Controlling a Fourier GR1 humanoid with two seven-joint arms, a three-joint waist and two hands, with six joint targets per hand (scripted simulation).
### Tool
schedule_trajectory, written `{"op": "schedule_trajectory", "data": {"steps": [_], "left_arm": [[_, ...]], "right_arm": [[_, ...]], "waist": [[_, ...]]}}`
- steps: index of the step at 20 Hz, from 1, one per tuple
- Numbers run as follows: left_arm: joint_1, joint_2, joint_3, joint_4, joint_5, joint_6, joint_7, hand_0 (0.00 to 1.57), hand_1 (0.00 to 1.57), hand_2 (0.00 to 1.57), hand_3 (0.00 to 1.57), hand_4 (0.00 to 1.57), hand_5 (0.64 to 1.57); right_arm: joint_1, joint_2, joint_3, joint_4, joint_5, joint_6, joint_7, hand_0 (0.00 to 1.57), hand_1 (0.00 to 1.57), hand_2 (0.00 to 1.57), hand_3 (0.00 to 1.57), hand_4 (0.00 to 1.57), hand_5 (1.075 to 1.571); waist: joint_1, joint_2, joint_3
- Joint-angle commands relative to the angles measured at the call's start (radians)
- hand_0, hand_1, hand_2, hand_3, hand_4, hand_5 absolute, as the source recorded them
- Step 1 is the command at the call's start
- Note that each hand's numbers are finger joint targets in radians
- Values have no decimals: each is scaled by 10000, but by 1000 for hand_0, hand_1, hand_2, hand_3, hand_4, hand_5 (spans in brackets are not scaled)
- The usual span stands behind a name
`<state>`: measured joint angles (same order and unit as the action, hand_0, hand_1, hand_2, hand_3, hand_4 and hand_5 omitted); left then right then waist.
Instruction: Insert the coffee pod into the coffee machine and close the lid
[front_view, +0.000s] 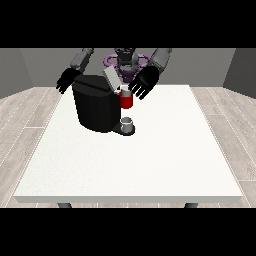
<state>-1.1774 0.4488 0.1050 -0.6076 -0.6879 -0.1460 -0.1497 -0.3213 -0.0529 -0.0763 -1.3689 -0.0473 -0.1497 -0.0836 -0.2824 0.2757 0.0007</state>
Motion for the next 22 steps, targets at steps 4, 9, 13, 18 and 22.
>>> {"op": "schedule_trajectory", "data": {"steps": [4,9,13,18,22], "left_arm": [[-300,67,-535,-19,-512,-482,-266,0,0,0,0,0,1571],[173,-148,-660,-14,-822,-113,65,0,0,0,0,0,1571],[286,63,-466,2,-637,-619,-229,0,0,0,0,0,1571],[605,91,-317,95,-559,-819,-306,0,0,0,0,0,1571],[762,-223,-559,-504,-737,-670,-351,0,0,0,0,0,1571]], "right_arm": [[-350,125,65,175,16,-49,-68,0,0,0,0,459,1571],[-113,-147,-132,189,-141,152,64,0,0,0,0,413,1571],[424,202,130,161,166,-260,-24,0,0,0,0,353,1571],[464,14,115,-69,74,-150,543,0,0,0,0,387,1571],[516,-69,-419,783,-183,-78,-463,0,0,0,0,416,1571]], "waist": [[26,337,0],[-13,4,-2],[190,-503,-4],[224,-973,-8],[789,-1038,-4]]}}
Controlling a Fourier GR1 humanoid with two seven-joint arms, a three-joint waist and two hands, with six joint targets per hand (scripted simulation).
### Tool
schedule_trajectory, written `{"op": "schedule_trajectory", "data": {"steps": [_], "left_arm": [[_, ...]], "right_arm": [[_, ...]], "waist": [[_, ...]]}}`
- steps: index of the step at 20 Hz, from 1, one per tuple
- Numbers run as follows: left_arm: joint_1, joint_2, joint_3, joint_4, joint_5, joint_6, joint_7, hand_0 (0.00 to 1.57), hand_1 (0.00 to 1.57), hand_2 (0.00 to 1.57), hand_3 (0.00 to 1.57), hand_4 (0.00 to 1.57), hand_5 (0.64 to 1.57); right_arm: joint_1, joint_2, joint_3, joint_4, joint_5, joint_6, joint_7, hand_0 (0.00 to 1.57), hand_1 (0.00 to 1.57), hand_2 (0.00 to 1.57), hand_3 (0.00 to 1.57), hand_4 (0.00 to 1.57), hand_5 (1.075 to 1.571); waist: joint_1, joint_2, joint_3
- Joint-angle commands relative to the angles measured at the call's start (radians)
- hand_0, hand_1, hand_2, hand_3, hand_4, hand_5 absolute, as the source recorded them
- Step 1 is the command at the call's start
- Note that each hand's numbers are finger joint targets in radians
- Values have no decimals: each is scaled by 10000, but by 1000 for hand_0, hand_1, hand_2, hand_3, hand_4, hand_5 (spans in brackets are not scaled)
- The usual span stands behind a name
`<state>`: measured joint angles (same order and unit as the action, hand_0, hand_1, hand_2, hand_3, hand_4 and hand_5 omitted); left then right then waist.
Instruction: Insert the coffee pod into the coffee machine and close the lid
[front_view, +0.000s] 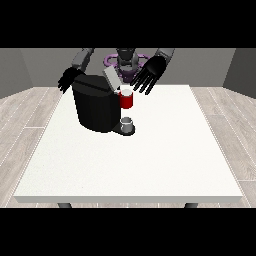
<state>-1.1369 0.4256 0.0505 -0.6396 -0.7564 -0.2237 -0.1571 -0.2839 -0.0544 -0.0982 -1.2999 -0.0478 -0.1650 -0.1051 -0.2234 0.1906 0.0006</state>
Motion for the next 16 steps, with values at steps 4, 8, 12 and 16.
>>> {"op": "schedule_trajectory", "data": {"steps": [4,8,12,16], "left_arm": [[755,-751,349,-321,610,-229,58,0,0,0,0,0,1571],[1619,-1800,1538,-292,1976,323,265,0,0,0,0,0,1571],[2440,-2292,2659,-438,3475,95,-510,0,0,0,0,237,1571],[4049,-3025,2610,-530,3733,261,-895,0,0,0,0,0,1571]], "right_arm": [[412,196,-209,426,-96,-349,227,0,0,0,0,381,1571],[1264,191,-324,422,-250,-168,-66,0,0,0,0,387,1571],[1782,-155,-690,442,-410,4,-356,0,0,0,0,424,1571],[2208,-33,-362,-13,-309,-2,151,0,0,0,0,445,1571]], "waist": [[772,-1016,-4],[1068,-1905,-11],[1548,-2580,-15],[1939,-3635,-13]]}}
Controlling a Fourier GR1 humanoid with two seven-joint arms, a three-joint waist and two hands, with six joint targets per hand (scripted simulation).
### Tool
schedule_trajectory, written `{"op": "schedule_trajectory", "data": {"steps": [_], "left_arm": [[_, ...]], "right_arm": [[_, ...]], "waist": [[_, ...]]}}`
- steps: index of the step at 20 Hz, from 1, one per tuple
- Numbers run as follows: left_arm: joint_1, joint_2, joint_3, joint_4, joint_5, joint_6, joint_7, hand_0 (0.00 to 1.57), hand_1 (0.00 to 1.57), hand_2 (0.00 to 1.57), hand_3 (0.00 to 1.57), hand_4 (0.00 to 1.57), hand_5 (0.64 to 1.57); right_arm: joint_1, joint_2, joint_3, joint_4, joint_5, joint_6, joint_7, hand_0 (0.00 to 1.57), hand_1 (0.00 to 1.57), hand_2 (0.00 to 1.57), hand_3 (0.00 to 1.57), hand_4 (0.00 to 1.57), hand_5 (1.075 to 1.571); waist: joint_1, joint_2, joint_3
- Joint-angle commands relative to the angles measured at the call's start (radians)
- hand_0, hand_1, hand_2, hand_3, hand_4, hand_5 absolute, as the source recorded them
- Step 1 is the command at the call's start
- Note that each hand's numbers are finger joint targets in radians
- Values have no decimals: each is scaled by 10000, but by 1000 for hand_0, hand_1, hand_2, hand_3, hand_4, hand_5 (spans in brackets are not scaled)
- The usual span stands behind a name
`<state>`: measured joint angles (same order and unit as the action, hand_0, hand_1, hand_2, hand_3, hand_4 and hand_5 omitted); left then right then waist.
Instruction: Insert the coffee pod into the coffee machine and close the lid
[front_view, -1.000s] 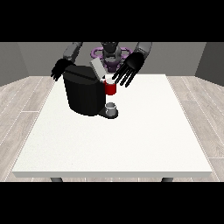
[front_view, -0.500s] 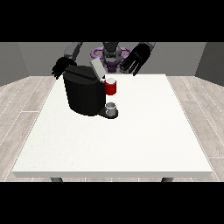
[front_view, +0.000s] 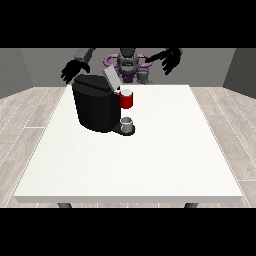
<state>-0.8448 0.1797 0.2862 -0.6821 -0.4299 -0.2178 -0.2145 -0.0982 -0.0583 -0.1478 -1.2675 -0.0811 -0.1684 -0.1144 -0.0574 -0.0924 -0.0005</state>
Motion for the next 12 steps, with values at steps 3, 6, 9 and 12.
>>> {"op": "schedule_trajectory", "data": {"steps": [3,6,9,12], "left_arm": [[1585,-578,498,-390,981,-176,-368,0,0,0,0,191,1571],[2014,-638,955,-222,1549,-324,-94,0,0,0,0,215,1571],[2502,-898,799,-424,1691,-577,48,0,0,0,0,0,1571],[2969,-1035,888,-661,1979,-601,-249,0,0,0,0,0,1571]], "right_arm": [[573,-606,-41,-296,154,344,-70,0,0,0,0,433,1571],[363,-386,792,-1235,442,446,826,0,0,0,0,390,1571],[46,-980,467,-1426,-113,1244,1070,0,0,0,0,289,1571],[-544,-1209,587,-2060,-37,1263,1723,0,0,0,0,0,1571]], "waist": [[683,-1037,3],[453,-1420,-4],[937,-1710,3],[1024,-1767,1]]}}
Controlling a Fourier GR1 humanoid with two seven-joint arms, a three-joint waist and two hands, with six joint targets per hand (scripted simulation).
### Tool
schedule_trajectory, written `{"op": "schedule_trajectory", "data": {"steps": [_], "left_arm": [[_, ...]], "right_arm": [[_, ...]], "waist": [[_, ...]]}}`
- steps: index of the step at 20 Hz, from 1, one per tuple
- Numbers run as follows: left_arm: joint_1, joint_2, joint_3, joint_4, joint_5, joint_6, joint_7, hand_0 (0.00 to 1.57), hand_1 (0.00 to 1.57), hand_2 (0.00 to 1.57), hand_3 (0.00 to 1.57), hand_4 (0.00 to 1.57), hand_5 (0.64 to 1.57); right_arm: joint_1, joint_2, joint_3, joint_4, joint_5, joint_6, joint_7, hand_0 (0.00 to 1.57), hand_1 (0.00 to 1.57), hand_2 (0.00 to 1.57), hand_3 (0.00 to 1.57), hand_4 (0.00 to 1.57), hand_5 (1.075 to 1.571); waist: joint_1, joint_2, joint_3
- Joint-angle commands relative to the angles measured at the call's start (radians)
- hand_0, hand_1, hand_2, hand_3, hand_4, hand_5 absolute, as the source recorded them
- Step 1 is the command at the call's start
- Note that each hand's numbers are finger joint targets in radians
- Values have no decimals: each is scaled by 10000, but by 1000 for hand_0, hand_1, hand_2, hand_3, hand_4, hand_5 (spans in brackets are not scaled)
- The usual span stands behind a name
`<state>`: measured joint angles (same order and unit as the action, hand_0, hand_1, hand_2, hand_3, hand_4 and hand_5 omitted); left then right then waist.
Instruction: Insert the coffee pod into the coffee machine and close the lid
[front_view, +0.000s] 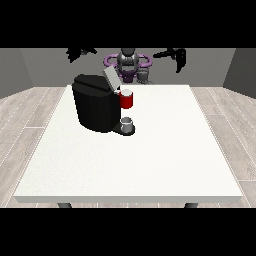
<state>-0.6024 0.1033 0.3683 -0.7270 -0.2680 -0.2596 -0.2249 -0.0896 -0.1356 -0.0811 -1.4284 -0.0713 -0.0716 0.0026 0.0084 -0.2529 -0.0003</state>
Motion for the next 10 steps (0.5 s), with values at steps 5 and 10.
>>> {"op": "schedule_trajectory", "data": {"steps": [5,10], "left_arm": [[745,-892,-299,-1145,831,-432,730,0,0,0,0,140,1571],[1023,-975,-398,-1959,1173,-282,315,0,0,0,0,88,1571]], "right_arm": [[-598,-434,-124,-189,-163,626,-183,0,0,0,0,0,1571],[-1790,-691,106,-246,-6,904,438,0,0,0,0,0,1571]], "waist": [[1109,24,8],[1258,867,5]]}}
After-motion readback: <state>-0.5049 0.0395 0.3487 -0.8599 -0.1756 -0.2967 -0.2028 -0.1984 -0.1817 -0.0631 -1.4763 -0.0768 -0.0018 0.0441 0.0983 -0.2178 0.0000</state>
